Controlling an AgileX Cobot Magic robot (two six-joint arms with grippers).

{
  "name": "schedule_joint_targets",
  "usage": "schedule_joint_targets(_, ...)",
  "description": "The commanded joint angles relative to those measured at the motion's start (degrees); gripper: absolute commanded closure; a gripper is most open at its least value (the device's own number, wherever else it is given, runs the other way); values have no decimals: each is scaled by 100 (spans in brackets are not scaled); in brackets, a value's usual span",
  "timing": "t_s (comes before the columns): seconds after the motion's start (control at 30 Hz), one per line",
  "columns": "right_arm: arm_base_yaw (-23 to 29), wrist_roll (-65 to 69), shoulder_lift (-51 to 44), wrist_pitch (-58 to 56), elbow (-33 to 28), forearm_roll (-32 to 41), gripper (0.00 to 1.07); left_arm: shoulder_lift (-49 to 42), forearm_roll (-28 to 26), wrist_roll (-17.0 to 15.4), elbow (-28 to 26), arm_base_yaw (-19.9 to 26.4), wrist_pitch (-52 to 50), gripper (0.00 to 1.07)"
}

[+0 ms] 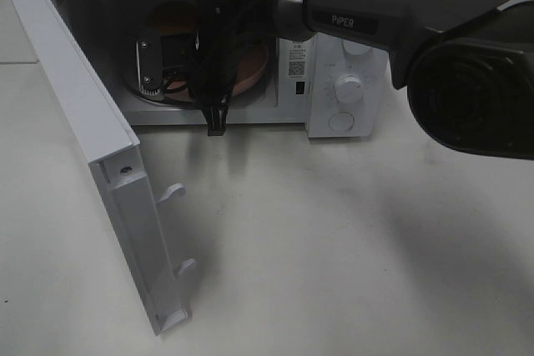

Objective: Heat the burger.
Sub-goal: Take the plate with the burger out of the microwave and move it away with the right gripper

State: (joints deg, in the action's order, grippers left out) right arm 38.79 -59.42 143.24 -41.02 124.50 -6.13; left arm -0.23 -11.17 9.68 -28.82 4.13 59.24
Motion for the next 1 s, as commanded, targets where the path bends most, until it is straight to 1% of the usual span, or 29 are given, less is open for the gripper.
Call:
schedule_joint_targets(0.03, 74, -275, 6, -418, -23, 149, 107, -138, 11, -6, 23, -17, -11, 6)
schedule_joint_targets(0.13, 74, -413, -115, -229, -178, 229, 107, -138, 11, -6, 23, -17, -11, 6)
schedule_joint_targets(0.2, 74, -567, -315, 63, -458, 223, 107, -138, 11, -6, 23, -17, -11, 6)
schedule_joint_targets(0.23, 74, -567, -315, 63, -458, 223, 107, -138, 11, -6, 23, -17, -11, 6)
schedule_joint_targets(0.3, 74, -762, -527, 309, -808, 223, 107, -138, 11, -6, 23, -17, -11, 6)
schedule_joint_targets(0.33, 74, -762, -527, 309, -808, 223, 107, -138, 11, -6, 23, -17, -11, 6)
schedule_joint_targets(0.37, 74, -877, -653, 481, -1071, 229, 107, -138, 11, -6, 23, -17, -11, 6)
schedule_joint_targets(0.4, 74, -877, -653, 481, -1071, 229, 107, -138, 11, -6, 23, -17, -11, 6)
schedule_joint_targets(0.43, 74, -1003, -791, 670, -1289, 229, 107, -138, 11, -6, 23, -17, -11, 6)
schedule_joint_targets(0.5, 74, -1043, -854, 773, -1392, 229, 107, -138, 11, -6, 23, -17, -11, 6)
schedule_joint_targets(0.57, 57, -1186, -1066, 1112, -1725, 229, 107, -138, 11, -6, 23, -17, -11, 6)
schedule_joint_targets(0.6, 57, -1186, -1066, 1112, -1725, 229, 107, -138, 11, -6, 23, -17, -11, 6)
schedule_joint_targets(0.63, 57, -1335, -1209, 1335, -1948, 229, 107, -138, 11, -6, 23, -17, -11, 6)
schedule_joint_targets(0.67, 57, -1335, -1209, 1335, -1948, 229, 107, -138, 11, -6, 23, -17, -11, 6)
schedule_joint_targets(0.7, 57, -1467, -1358, 1547, -2200, 246, 107, -138, 11, -6, 23, -17, -11, 6)
schedule_joint_targets(0.73, 57, -1553, -1432, 1639, -2320, 298, 107, -138, 11, -6, 23, -17, -11, 6)
schedule_joint_targets(0.77, 57, -1553, -1432, 1639, -2320, 298, 107, -138, 11, -6, 23, -17, -11, 6)
schedule_joint_targets(0.83, 57, -2051, -1719, 1908, -2779, 556, 107, -138, 11, -6, 23, -17, -11, 6)
schedule_joint_targets(0.93, 57, -2166, -1782, 1960, -2893, 579, 107, -138, 11, -6, 23, -17, -11, 6)
schedule_joint_targets(1.0, 57, -2384, -1960, 2034, -3191, 682, 107, -138, 11, -6, 23, -17, -11, 6)
